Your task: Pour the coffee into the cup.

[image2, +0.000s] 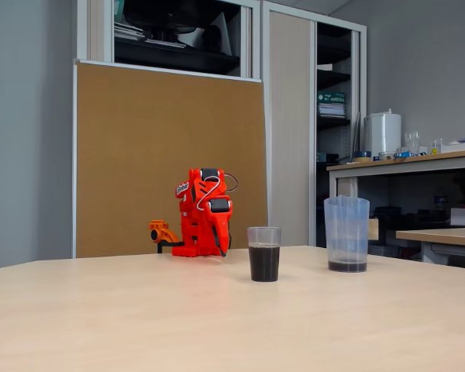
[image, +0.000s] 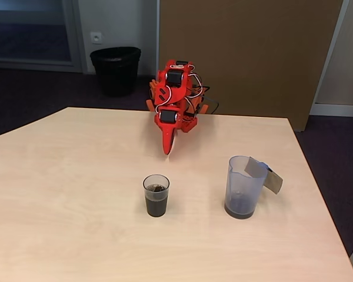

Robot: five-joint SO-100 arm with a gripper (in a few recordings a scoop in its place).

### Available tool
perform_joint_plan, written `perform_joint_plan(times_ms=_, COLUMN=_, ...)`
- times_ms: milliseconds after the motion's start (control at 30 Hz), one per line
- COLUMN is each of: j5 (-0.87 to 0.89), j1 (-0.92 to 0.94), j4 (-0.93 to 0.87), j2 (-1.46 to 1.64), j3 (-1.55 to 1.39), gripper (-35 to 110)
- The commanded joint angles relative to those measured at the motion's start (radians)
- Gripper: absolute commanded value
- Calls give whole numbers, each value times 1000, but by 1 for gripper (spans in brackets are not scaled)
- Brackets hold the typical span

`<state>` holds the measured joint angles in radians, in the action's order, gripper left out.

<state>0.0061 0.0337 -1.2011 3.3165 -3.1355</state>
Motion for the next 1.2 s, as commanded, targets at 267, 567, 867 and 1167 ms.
perform_joint_plan(times_ms=267, j5=-18, j1=31, j4=-14, j2=6, j3=-6, gripper=0)
perform_joint_plan(times_ms=567, j5=-18, j1=29, j4=-14, j2=6, j3=-6, gripper=0)
perform_joint_plan(times_ms=867, j5=-17, j1=29, j4=-14, j2=6, j3=-6, gripper=0)
perform_joint_plan(times_ms=1167, j5=-17, j1=29, j4=-14, j2=6, j3=-6, gripper=0)
